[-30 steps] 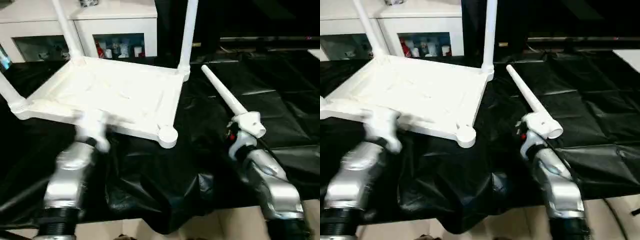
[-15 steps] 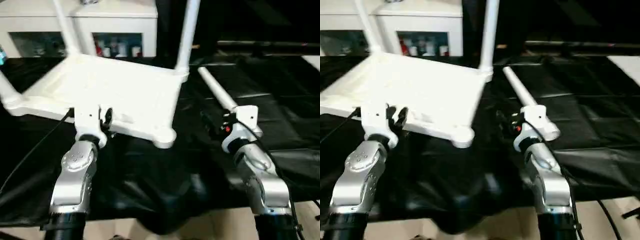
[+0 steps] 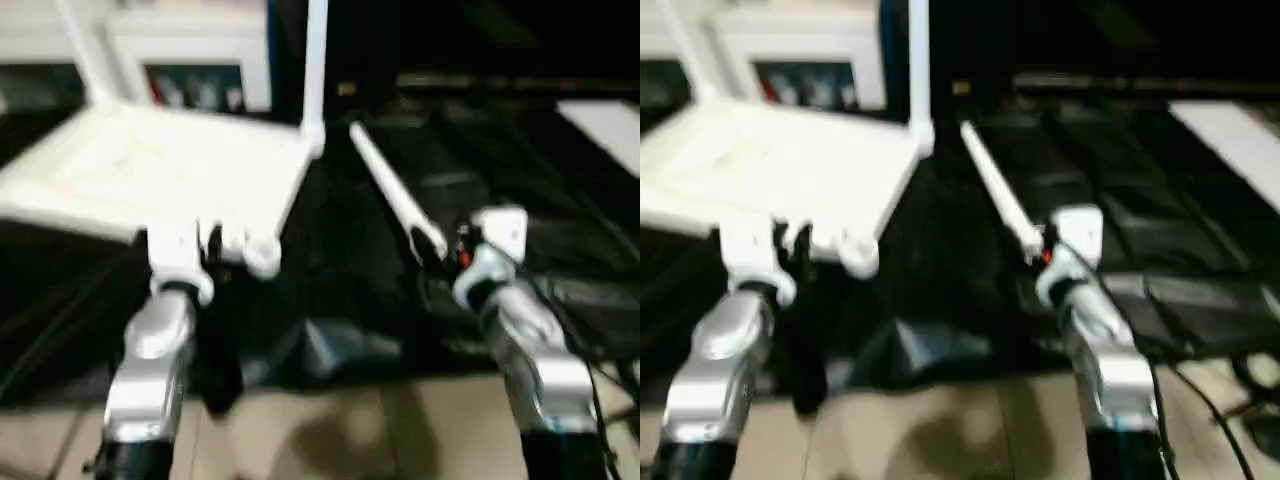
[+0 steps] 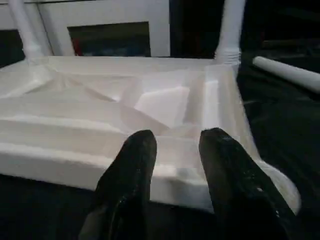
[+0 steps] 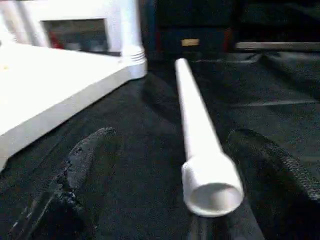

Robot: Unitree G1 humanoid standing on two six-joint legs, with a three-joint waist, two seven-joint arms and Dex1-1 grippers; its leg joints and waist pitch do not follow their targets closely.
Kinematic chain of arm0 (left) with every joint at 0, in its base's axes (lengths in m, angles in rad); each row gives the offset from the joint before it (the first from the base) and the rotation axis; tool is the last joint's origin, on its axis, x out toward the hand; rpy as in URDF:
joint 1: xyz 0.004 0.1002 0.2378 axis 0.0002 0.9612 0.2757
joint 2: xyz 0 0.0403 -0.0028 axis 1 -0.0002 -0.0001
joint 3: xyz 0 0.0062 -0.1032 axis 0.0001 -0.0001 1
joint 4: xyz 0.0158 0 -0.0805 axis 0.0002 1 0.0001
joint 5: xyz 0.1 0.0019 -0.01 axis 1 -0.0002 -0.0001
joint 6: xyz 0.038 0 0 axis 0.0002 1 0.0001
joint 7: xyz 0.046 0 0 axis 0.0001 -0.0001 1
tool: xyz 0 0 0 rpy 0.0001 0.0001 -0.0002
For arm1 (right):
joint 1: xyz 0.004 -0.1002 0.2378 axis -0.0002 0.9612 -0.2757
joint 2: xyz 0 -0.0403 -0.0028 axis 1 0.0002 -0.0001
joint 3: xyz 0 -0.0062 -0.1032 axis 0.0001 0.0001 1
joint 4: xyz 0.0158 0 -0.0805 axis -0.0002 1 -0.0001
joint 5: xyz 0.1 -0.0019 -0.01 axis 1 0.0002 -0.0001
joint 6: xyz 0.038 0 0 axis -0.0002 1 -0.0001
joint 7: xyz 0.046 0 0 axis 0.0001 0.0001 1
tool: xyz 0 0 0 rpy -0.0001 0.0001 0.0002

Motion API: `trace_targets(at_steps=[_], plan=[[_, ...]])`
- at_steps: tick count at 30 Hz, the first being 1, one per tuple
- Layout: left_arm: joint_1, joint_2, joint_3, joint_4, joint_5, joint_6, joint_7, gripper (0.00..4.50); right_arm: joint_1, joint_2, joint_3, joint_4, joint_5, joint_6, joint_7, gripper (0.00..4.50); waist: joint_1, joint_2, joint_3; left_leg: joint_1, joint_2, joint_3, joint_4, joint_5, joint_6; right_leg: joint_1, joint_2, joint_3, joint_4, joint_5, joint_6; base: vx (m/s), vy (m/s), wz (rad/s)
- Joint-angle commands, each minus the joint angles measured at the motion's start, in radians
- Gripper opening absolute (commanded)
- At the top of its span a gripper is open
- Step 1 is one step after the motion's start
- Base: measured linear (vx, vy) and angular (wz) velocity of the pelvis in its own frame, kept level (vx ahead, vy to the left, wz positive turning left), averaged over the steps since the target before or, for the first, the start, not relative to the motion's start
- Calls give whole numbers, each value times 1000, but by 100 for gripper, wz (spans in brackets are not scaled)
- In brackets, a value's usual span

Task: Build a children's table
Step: Move to table

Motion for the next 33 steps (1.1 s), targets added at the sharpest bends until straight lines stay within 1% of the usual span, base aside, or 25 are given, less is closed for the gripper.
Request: trace_targets(at_steps=[1,2,3,5,6,7,8,9,10,11,12,14,15,16,18,20,21,22,24,26,27,29,30,31,33], plan=[[-10,-1,6,-17,-13,-7,10,176,-8,7,23,-10,-12,7,-1,386,28,-21,-29,-19,54,-54,-83,-229,44,98,-153,40,-159,-753,-20,-86,-141,17],[-12,-2,9,-18,-14,-7,15,176,-8,8,30,-11,-17,6,-1,386,19,0,-17,5,53,-61,-80,-291,22,78,-158,21,-189,-901,3,-107,-85,39],[-12,1,10,-20,-15,-8,18,176,-9,11,41,-11,-28,2,-6,386,-15,-17,-14,33,30,-55,-9,-313,-6,71,-181,-52,-253,-1073,37,-107,-85,39],[-9,5,9,-21,-16,-6,14,176,-11,17,41,-10,-25,-1,-8,386,-73,44,13,86,46,-46,32,-478,-55,83,-149,-279,-321,-1055,67,-107,18,34],[-6,6,7,-24,-15,-4,12,176,-13,26,32,-7,-10,-4,-9,386,-7,119,5,-95,110,-22,-205,-835,-112,257,-3,-160,127,-537,9,-54,11,35],[-3,6,7,-25,-14,-5,8,176,-15,32,26,-4,3,-6,-10,386,29,100,7,-30,116,25,-232,-950,-141,198,41,-130,157,-340,-19,37,-82,21],[-1,7,9,-26,-14,-4,5,176,-16,32,27,-1,6,-8,-8,386,24,63,1,-12,130,14,-180,-865,-91,211,18,-68,130,-384,-8,108,-195,21],[0,8,10,-26,-14,-3,4,176,-17,30,29,0,4,-9,-7,386,16,-10,-28,86,115,17,-34,-620,-92,164,-75,45,-21,-921,22,85,-176,7],[0,10,12,-25,-15,-2,3,176,-18,30,31,0,3,-9,-6,386,54,-16,7,-1,51,-24,146,-169,44,200,-215,174,-239,-1138,-94,103,-103,14],[0,10,12,-25,-15,-2,3,176,-18,30,31,0,3,-9,-6,386,76,-5,15,-35,34,-50,155,-60,66,220,-188,203,-236,-1115,-115,112,16,22],[0,10,12,-25,-17,-2,2,176,-18,30,31,0,3,-9,-6,386,89,-13,11,-55,30,-57,119,-34,62,265,-150,169,-219,-935,-142,112,16,22],[-1,12,13,-24,-18,0,5,176,-18,30,32,1,2,-10,-5,386,98,34,-36,26,59,-47,-23,7,65,271,-43,88,-168,-482,-163,132,35,37],[-4,15,12,-19,-19,0,9,176,-17,29,34,1,3,-11,-1,386,47,69,-47,153,115,-143,-115,-32,155,165,54,10,-48,-275,-91,124,55,39],[-5,17,11,-17,-19,-1,10,176,-17,29,35,0,2,-13,1,386,-5,77,-101,261,183,-235,-97,78,354,61,37,-3,72,-263,37,165,38,-2],[-6,19,10,-16,-20,0,9,176,-14,30,36,-2,10,-18,7,386,-13,64,-91,202,149,-226,-109,352,473,-7,5,10,116,-128,136,172,3,-28],[-5,18,10,-16,-18,1,8,176,-13,29,37,-2,13,-19,8,386,-17,52,-69,158,120,-184,-141,301,434,-20,5,20,113,-30,116,133,-4,-17],[-5,19,10,-16,-17,2,7,176,-12,29,39,-4,13,-18,6,386,-22,20,-59,140,83,-140,-159,170,403,-8,-10,41,37,94,44,133,-19,-10],[-5,20,9,-16,-17,2,6,176,-12,29,39,-5,12,-17,5,386,-19,-30,-43,97,10,-70,-154,-60,311,70,-29,90,-86,69,16,141,-55,-1],[-5,24,5,-17,-17,7,1,176,-15,32,34,-7,6,-1,-11,386,6,-66,-74,40,-73,-51,48,-111,163,184,-126,209,-178,-545,20,158,-99,-2],[-3,26,2,-17,-21,2,-8,176,-22,37,21,-15,1,56,-49,386,-2,-45,-60,-25,-42,-87,63,27,43,210,-140,204,-148,-316,-98,154,-55,-7],[0,32,-7,-19,-23,3,-23,176,-33,36,11,-26,11,135,-66,386,-3,-17,-56,-31,-1,-101,10,208,-19,183,-129,150,-121,195,-238,143,-24,-7],[1,40,-16,-24,-23,9,-40,176,-44,26,5,-36,38,204,-55,386,-3,11,-62,-25,21,-94,-91,376,-37,158,-51,72,-83,358,-212,98,10,-7],[0,43,-20,-24,-27,1,-53,176,-49,20,1,-39,56,218,-39,386,-10,55,-77,4,74,-112,-89,526,18,122,0,51,-44,418,-147,82,26,-8],[-5,48,-22,-23,-34,-21,-67,176,-58,13,-11,-38,67,222,-36,386,-24,60,-78,44,143,-158,-92,604,79,83,-28,60,-30,303,-117,0,0,0],[-32,52,-14,-18,-65,-57,-97,187,-90,-16,-27,-15,38,229,-56,413,-10,48,-78,39,120,-133,-82,547,94,86,-62,79,-64,264,-144,0,0,0]])
